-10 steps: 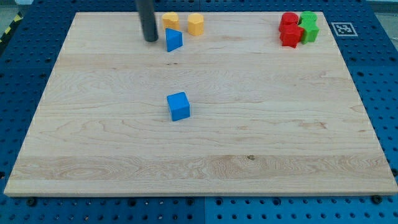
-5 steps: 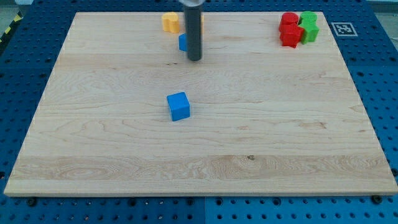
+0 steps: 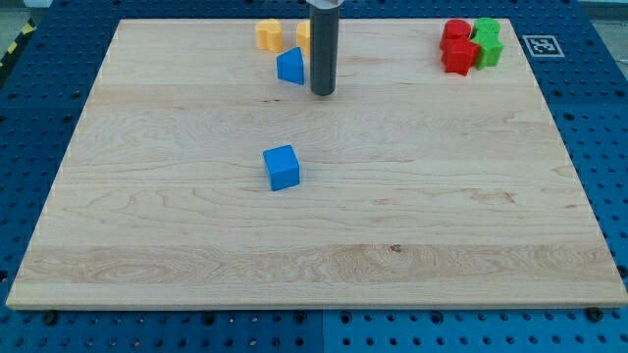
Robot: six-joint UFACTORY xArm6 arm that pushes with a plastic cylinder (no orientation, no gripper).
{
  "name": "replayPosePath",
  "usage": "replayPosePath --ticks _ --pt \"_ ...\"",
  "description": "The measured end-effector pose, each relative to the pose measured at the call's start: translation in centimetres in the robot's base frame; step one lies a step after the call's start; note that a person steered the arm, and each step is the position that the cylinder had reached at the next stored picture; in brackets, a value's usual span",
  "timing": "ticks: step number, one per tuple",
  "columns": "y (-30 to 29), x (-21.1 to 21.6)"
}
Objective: Move the blue triangle into the yellow blocks
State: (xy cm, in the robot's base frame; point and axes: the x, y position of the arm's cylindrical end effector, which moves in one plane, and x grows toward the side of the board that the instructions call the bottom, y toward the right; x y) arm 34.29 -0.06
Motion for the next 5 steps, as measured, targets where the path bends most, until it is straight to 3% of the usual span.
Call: replayPosePath --ticks 2,4,5 --pt "-4.6 -4.2" --pt "-5.7 -2.3" --pt "-9.0 -2.1"
